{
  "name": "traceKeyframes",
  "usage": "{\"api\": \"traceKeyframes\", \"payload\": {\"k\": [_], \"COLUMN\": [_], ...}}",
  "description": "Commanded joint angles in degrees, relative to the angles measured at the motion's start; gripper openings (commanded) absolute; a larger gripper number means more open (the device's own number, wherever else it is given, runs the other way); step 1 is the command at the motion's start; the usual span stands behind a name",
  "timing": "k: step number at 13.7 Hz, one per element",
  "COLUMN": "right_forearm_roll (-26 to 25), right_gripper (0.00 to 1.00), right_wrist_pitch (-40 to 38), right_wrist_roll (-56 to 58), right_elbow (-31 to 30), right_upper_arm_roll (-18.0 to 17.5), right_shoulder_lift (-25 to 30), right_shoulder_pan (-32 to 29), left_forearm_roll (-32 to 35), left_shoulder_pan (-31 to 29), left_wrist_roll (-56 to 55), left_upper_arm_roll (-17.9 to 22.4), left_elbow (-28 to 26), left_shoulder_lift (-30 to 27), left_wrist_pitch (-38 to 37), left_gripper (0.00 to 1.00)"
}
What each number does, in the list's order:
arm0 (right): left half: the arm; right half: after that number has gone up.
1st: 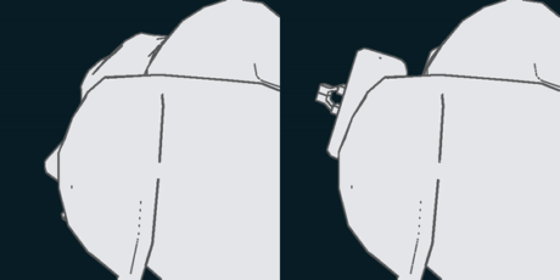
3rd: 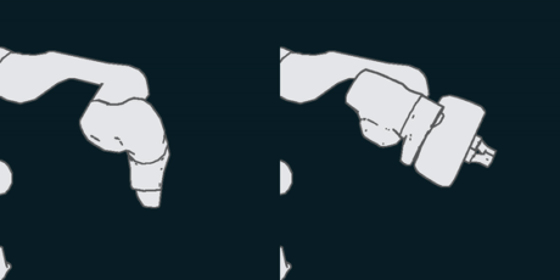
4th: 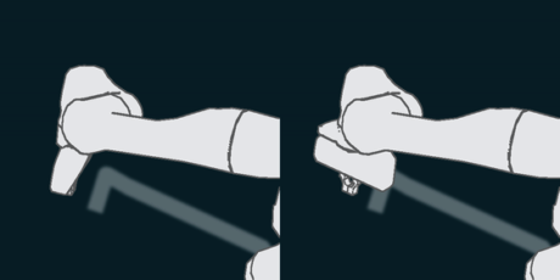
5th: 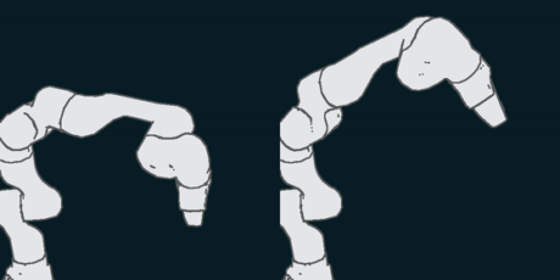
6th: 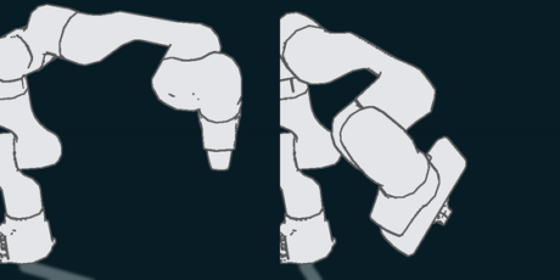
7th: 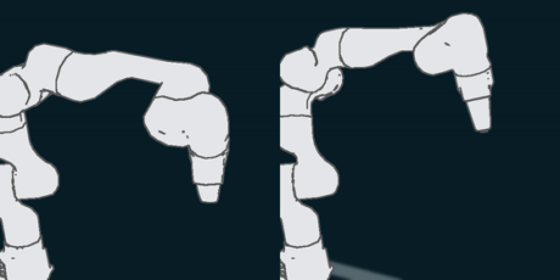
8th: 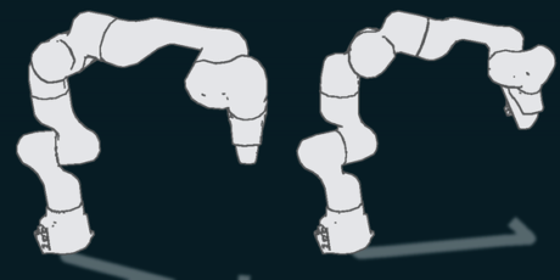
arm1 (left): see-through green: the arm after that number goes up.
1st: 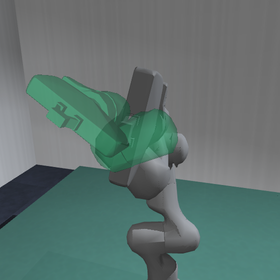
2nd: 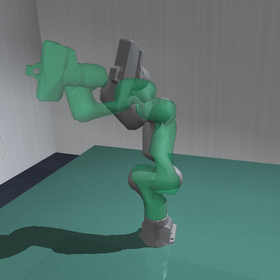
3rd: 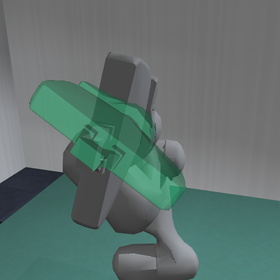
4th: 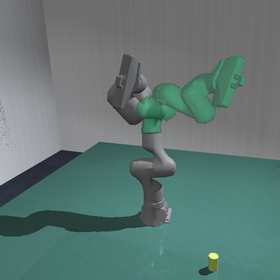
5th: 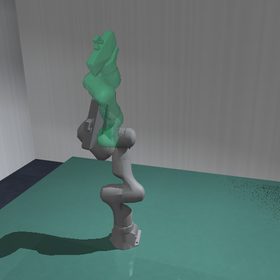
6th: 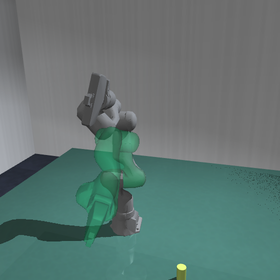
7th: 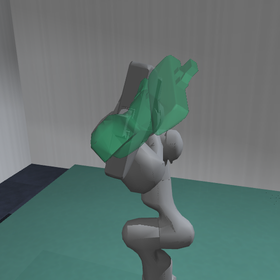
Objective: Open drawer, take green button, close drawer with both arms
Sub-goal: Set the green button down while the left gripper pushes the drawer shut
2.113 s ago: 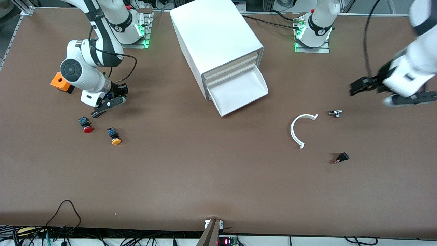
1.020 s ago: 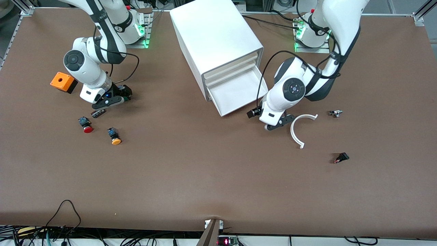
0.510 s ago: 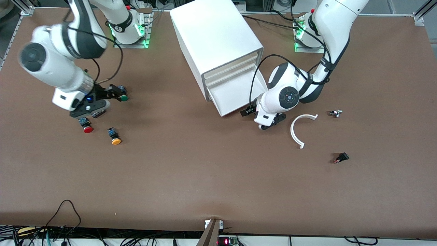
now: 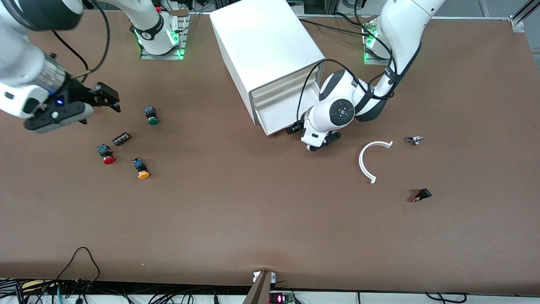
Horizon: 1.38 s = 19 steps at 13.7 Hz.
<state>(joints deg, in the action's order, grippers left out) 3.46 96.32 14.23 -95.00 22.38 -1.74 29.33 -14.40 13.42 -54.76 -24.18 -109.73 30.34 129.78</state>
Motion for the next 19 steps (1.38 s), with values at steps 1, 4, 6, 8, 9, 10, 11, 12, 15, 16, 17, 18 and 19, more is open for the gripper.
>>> {"api": "traceKeyframes", "payload": {"k": [1,4,6,8,9,10,11,12,15,16,17,18,19], "right_forearm_roll": [0.1,0.3,0.1,0.0,0.0,-0.2,-0.2,-0.2,-1.7,-1.7,-1.7,-1.8,-1.8], "right_gripper": [1.00,1.00,1.00,1.00,1.00,1.00,1.00,1.00,1.00,1.00,1.00,1.00,1.00], "right_wrist_pitch": [-2.3,-3.1,-3.3,-3.3,-3.3,-3.7,-3.8,-3.7,-3.6,-3.6,-3.6,-3.7,-3.7], "right_wrist_roll": [4.1,7.9,7.7,7.8,7.9,7.9,8.3,8.8,8.5,8.8,8.6,8.6,8.4], "right_elbow": [2.1,2.3,2.2,2.2,2.2,2.2,2.2,2.3,2.5,3.3,4.3,4.6,4.7], "right_upper_arm_roll": [-1.3,-9.7,-14.3,-18.5,-20.4,-21.1,-21.0,-21.1,-21.2,-21.1,-21.0,-20.9,-20.9], "right_shoulder_lift": [-0.5,-0.2,0.2,1.1,1.2,1.5,1.5,1.5,1.4,1.0,0.7,0.6,0.6], "right_shoulder_pan": [-3.9,-14.2,-18.5,-23.0,-24.9,-25.7,-25.6,-25.6,-25.6,-25.6,-25.7,-25.7,-25.7], "left_forearm_roll": [-1.6,-1.6,-1.8,-3.4,-4.1,-4.6,-4.8,-5.6,-6.6,-7.0,-7.4,-7.4,-7.3], "left_shoulder_pan": [0.4,0.8,0.8,1.1,1.3,1.4,1.5,1.6,2.3,2.4,2.4,2.4,2.2], "left_wrist_roll": [-0.3,-0.2,-0.3,-0.3,-0.3,-0.3,-0.3,-0.3,-0.3,-0.3,-0.3,0.1,0.9], "left_upper_arm_roll": [-1.0,-2.5,-3.5,-3.9,-3.9,-4.4,-4.7,-4.8,-5.1,-5.2,-5.2,-5.1,-4.9], "left_elbow": [-1.1,-1.7,-2.1,-2.2,-2.2,-2.2,-2.2,-2.2,-2.2,-2.2,-2.2,-2.2,-2.0], "left_shoulder_lift": [-0.1,1.2,1.3,1.3,1.3,1.4,1.5,1.5,1.9,2.0,2.1,2.1,2.0], "left_wrist_pitch": [0.2,0.3,0.3,0.3,0.3,0.4,0.4,0.4,0.5,0.5,0.5,0.5,0.4], "left_gripper": [1.00,1.00,1.00,1.00,1.00,1.00,1.00,1.00,1.00,1.00,1.00,1.00,1.00]}}
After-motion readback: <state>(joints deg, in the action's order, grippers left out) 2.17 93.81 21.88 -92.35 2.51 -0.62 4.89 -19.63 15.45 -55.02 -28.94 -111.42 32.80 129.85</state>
